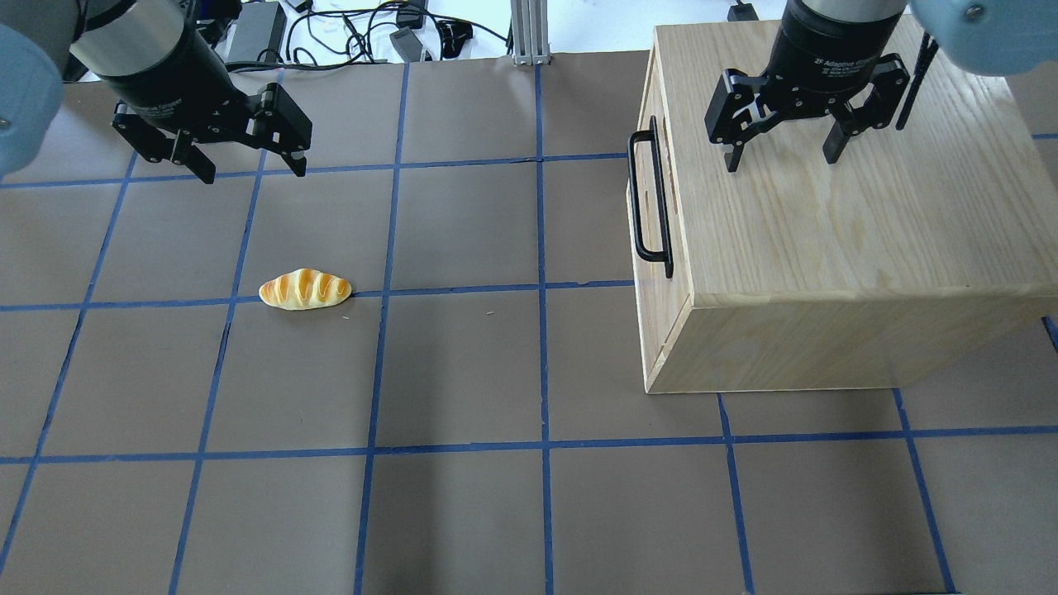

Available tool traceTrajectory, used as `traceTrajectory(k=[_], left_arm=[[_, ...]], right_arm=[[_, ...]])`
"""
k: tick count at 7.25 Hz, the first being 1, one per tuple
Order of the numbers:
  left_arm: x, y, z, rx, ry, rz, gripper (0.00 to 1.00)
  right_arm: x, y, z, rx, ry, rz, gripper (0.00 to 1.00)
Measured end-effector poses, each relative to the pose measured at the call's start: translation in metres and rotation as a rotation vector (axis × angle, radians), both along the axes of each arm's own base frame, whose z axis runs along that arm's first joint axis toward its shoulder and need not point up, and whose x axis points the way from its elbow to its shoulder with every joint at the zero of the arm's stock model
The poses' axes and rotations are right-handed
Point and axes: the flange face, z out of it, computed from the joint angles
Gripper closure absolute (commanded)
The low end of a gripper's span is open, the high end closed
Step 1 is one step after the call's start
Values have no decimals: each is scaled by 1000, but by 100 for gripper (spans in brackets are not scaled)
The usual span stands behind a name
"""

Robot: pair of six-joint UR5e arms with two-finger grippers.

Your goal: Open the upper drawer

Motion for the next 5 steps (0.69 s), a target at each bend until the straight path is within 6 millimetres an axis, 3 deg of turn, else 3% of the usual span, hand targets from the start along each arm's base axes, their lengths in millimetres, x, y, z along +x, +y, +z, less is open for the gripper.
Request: traceTrajectory(k=[5], left_arm=[[-1,3,4,-6,-4,0,0]], right_arm=[[0,0,0,0,0,0,0]])
